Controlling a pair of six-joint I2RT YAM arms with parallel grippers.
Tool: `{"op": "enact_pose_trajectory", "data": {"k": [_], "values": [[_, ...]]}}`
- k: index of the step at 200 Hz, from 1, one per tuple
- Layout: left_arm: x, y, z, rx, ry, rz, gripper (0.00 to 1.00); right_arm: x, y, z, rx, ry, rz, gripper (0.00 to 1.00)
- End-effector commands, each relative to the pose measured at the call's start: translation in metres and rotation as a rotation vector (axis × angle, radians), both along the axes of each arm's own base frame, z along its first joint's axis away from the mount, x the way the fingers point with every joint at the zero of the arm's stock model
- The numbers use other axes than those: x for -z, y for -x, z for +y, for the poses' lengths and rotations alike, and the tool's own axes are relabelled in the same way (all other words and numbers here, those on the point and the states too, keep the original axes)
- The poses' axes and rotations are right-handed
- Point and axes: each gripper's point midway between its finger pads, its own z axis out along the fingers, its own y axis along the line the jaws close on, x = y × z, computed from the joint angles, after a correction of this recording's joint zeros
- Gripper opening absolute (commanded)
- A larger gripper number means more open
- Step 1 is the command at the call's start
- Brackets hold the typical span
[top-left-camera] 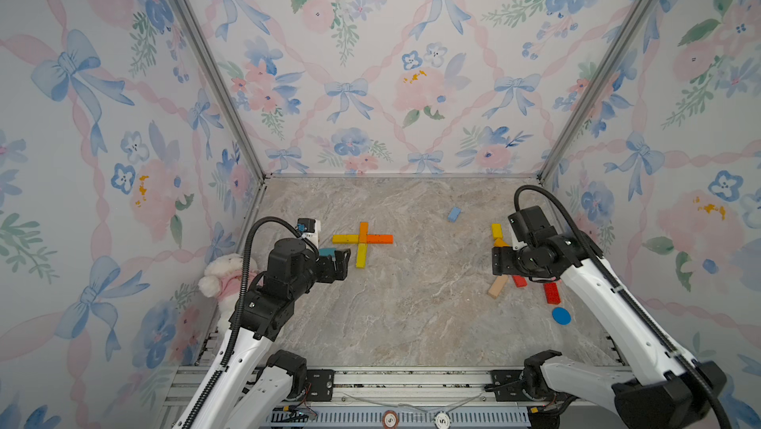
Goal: Assemble the letter t with building blocks
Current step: Pick up the building block from the center of the board.
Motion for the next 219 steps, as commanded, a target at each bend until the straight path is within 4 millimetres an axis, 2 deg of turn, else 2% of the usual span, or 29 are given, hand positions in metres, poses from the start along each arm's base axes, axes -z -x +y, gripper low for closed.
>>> {"op": "enact_pose_trajectory", "data": {"k": [1,21,22,26,55,85,109,141,177,219], "values": [[0.002,-0.004,-0.003,-0.012,0.055,-0.001,0.98,0.002,-0.037,-0.006,-0.19,0.163,0.002,0.85],[0.007,-0.009,0.003,-0.057,0.064,0.016,0.98,0.018,-0.057,-0.017,-0.273,0.251,0.034,0.82],[0.015,-0.008,0.004,-0.059,0.058,0.033,0.98,0.019,-0.058,-0.019,-0.273,0.25,0.033,0.82],[0.024,-0.008,0.006,-0.07,0.054,0.055,0.98,0.022,-0.062,-0.023,-0.273,0.248,0.032,0.81],[0.045,-0.014,0.011,-0.106,0.061,0.126,0.98,0.043,-0.084,-0.043,-0.3,0.161,0.019,0.72],[0.057,-0.019,0.019,-0.138,0.054,0.169,0.98,0.078,-0.089,-0.048,-0.431,0.147,0.109,0.7],[0.063,-0.022,0.023,-0.154,0.061,0.189,0.98,0.108,-0.095,-0.061,-0.444,0.144,0.208,0.55],[0.068,-0.024,0.026,-0.164,0.057,0.209,0.98,0.118,-0.113,-0.082,-0.393,0.163,0.21,0.51],[0.075,-0.025,0.027,-0.174,0.053,0.23,0.98,0.125,-0.124,-0.081,-0.417,0.163,0.199,0.52],[0.079,-0.026,0.028,-0.174,0.045,0.241,0.98,0.138,-0.134,-0.089,-0.404,0.152,0.223,0.52]]}}
